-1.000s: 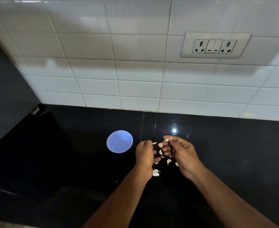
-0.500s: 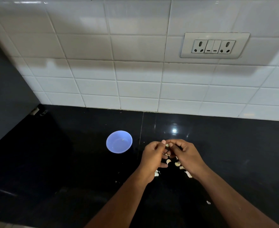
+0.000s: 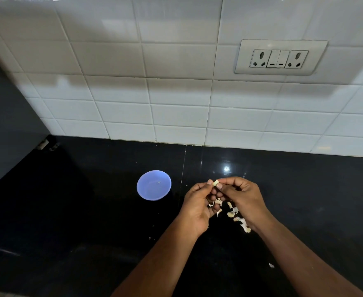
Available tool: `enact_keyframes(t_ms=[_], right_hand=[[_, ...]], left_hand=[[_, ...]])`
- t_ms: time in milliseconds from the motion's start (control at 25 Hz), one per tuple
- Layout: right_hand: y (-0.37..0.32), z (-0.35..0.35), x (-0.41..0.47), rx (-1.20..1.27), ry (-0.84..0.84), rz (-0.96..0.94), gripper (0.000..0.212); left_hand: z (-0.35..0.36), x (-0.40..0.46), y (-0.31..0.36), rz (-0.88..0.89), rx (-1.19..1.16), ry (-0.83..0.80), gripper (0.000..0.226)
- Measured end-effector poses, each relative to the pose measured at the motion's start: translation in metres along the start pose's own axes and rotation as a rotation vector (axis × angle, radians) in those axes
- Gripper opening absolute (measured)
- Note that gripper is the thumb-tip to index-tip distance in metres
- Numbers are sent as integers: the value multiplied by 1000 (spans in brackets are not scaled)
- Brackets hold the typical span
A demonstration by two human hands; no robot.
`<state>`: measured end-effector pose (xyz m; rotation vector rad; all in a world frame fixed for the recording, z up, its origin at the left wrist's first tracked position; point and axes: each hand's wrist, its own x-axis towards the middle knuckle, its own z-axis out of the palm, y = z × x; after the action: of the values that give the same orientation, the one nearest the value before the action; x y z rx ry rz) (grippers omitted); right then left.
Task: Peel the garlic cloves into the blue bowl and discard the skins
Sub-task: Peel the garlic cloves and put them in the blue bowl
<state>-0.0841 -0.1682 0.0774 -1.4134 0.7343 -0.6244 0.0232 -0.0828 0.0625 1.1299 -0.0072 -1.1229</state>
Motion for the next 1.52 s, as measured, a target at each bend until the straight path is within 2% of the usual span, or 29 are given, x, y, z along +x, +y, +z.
enact_keyframes(t_ms=[120, 280, 440, 680, 840, 960, 1040, 1240, 1320, 1520], right_hand=[[0, -6, 5, -3, -83, -15, 14], [-2, -8, 8, -156, -111, -81, 7], [3, 0, 9, -245, -87, -120, 7], [15, 12, 11, -210, 12, -32, 11], [19, 13, 6, -238, -105, 24, 17], [18, 8, 8, -341, 37, 86, 10], [16, 6, 10, -372, 115, 65, 16], [14, 16, 9, -264, 26, -63, 16], [15, 20, 9, -193, 48, -53, 7], [15, 22, 12, 117, 20, 68, 12]], left_hand=[[-3, 0, 3, -74, 0, -7, 19], [-6, 2, 4, -124, -11, -13, 16], [-1, 6, 2, -102, -40, 39, 16], [3, 12, -9, -25, -76, 136, 13], [-1, 17, -10, 45, -74, 215, 9], [-7, 17, -9, 110, -6, 255, 4], [-9, 17, -9, 130, 42, 277, 3], [-3, 14, -11, 136, 51, 268, 8], [-1, 14, -12, 119, 21, 236, 8], [-6, 15, -10, 93, -62, 180, 10]])
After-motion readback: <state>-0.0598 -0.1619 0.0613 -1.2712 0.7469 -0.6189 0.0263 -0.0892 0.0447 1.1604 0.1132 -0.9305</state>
